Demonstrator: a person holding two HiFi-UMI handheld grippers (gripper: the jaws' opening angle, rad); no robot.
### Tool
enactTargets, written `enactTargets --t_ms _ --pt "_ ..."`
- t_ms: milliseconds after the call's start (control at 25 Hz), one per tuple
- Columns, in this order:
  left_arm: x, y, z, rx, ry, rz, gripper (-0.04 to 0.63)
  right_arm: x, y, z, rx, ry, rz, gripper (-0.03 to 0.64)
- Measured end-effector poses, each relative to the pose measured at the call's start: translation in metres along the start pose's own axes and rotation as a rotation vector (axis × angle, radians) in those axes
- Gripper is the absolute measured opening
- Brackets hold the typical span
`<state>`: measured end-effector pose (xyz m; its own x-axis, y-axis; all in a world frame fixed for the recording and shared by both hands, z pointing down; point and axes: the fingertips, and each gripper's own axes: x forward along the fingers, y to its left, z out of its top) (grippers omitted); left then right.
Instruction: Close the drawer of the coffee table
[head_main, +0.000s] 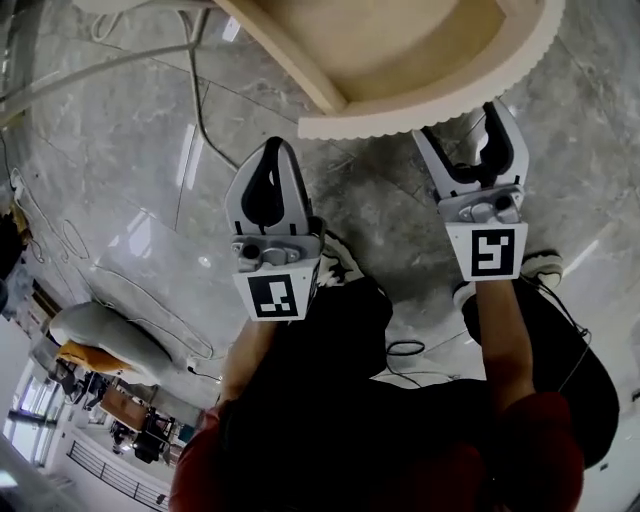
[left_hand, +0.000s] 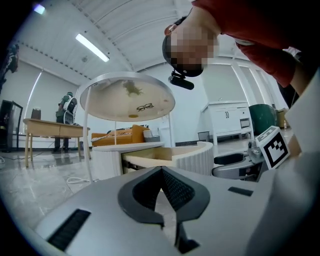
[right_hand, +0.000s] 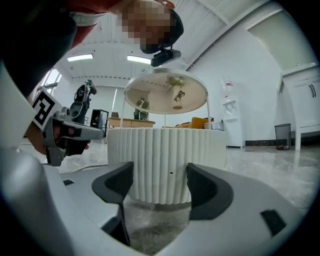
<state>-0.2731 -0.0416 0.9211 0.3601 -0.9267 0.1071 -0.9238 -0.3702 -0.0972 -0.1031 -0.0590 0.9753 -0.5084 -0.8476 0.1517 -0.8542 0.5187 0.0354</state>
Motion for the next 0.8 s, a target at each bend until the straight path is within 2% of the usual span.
enactTargets --t_ms 160,360,600,800 --pt "0.001 0.005 -0.008 -0.037 0.008 0.028 0.012 0.003 -0.002 0.006 0.032 -0.046 0.009 0.318" --pt "0.01 0.017 -0.003 -0.092 -0.001 0.058 0.012 0.012 -0.005 0.007 0.059 -0.044 -0.004 0.318" --pt "0.009 0.035 -0.008 -0.047 0.011 0.096 0.012 0.03 -0.008 0.007 0.091 -0.038 -0.014 0.318" --pt "0.008 0.04 -0.008 -0.037 0.013 0.124 0.012 0.048 -0.008 0.011 0.08 -0.052 -0.014 0.318"
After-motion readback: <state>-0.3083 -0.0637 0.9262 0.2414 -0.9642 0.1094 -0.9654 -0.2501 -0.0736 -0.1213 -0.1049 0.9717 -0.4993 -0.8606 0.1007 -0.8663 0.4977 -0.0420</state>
